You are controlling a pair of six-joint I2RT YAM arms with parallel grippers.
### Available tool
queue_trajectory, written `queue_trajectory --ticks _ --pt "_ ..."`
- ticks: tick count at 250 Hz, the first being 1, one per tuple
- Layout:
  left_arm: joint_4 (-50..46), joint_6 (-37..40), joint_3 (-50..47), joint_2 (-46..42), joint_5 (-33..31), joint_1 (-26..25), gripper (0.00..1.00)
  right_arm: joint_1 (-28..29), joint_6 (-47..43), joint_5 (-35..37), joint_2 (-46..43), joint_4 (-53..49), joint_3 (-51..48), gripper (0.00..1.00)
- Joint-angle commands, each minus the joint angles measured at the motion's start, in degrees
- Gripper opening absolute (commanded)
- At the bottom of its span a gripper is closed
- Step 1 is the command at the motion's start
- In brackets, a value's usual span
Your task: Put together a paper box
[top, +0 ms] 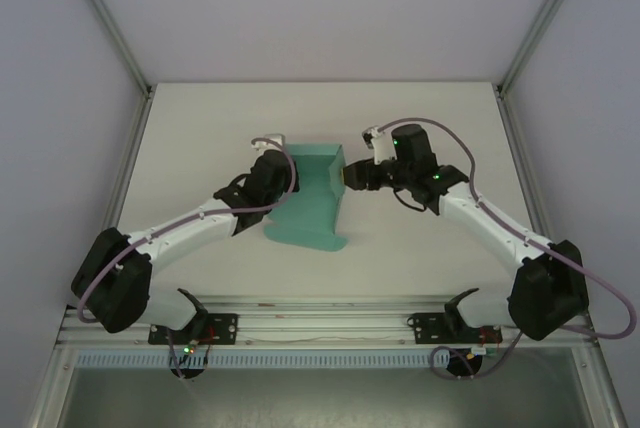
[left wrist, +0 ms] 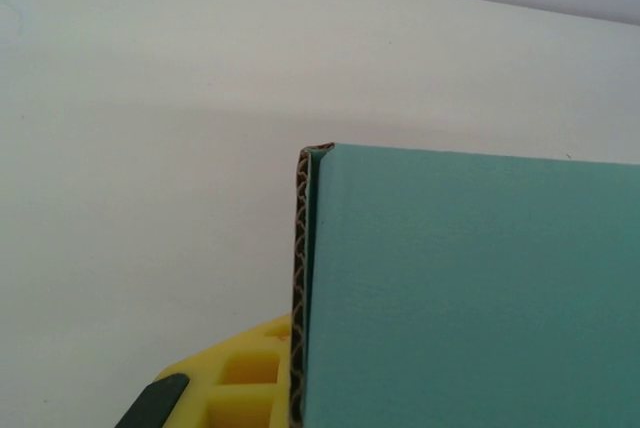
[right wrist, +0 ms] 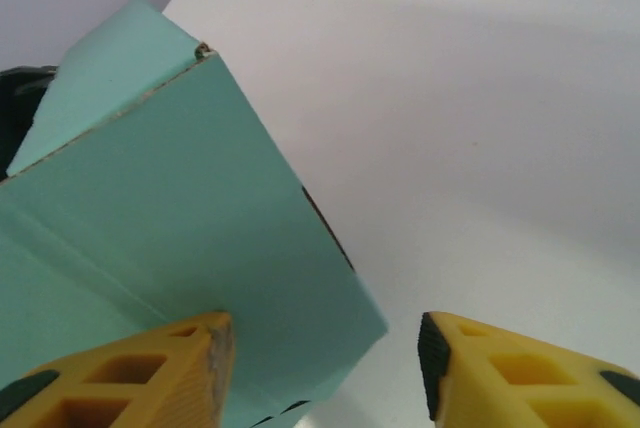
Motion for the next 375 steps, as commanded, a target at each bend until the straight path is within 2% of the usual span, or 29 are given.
queue_trajectory --ticks 1,15,35,84,123,153,178,201,249,271,291,303,339,375 --pt "-2.83 -3.96 2.28 0.00 -4.21 -0.23 0.00 1.06 4.57 9.21 -3.26 -0.51 1.15 0.60" --pt "-3.17 -6.54 1.93 -0.76 -4.85 0.57 0.00 0.75 9.13 15.40 -5.82 -1.75 -0.90 0.64" --pt "-1.68 -9.29 0.37 -2.06 -4.87 1.80 0.00 -0.59 14.92 16.48 -10.34 -1.07 -5.89 0.68" --pt "-0.06 -11.10 0.13 -3.37 -6.06 2.83 0.00 -3.21 31.78 3.85 -22.66 12.97 -16.74 0.77" --pt "4.16 -11.10 0.34 -3.44 -3.85 2.84 0.00 -3.10 38.61 -1.85 -20.68 20.98 -16.82 0.76" --pt "6.25 -11.53 0.97 -2.85 -2.83 2.84 0.00 -3.18 39.22 -6.84 -14.36 24.58 -13.45 0.69" --pt "6.17 -11.50 2.41 -2.49 -2.34 2.92 0.00 -3.06 38.30 -7.61 -11.04 24.24 -11.28 0.65" --pt "7.40 -11.58 2.95 -2.74 -1.61 2.92 0.00 -3.08 38.61 -7.92 -9.70 27.23 -11.11 0.53" --pt "7.12 -13.16 4.77 -2.16 -0.71 3.53 0.00 -3.05 39.93 -11.10 -6.99 30.24 -11.35 0.48" --pt "7.92 -12.92 4.81 -2.20 -0.49 3.70 0.00 -3.07 40.13 -9.88 -8.17 31.03 -11.95 0.25" --pt "9.18 -12.82 4.23 -2.40 -0.13 3.80 0.00 -3.16 42.16 -9.71 -8.92 33.83 -12.84 0.13" --pt "10.33 -12.85 3.68 -2.50 0.24 3.95 0.00 -3.10 45.91 -10.24 -9.08 38.29 -13.93 0.00" --pt "15.91 -15.50 1.80 -2.14 4.93 6.19 0.00 -3.36 58.84 -14.21 -7.88 55.28 -17.05 0.00" --pt "21.70 -15.78 0.90 -1.80 7.47 6.61 0.00 -3.07 63.86 -15.11 -7.50 59.62 -17.93 0.00"
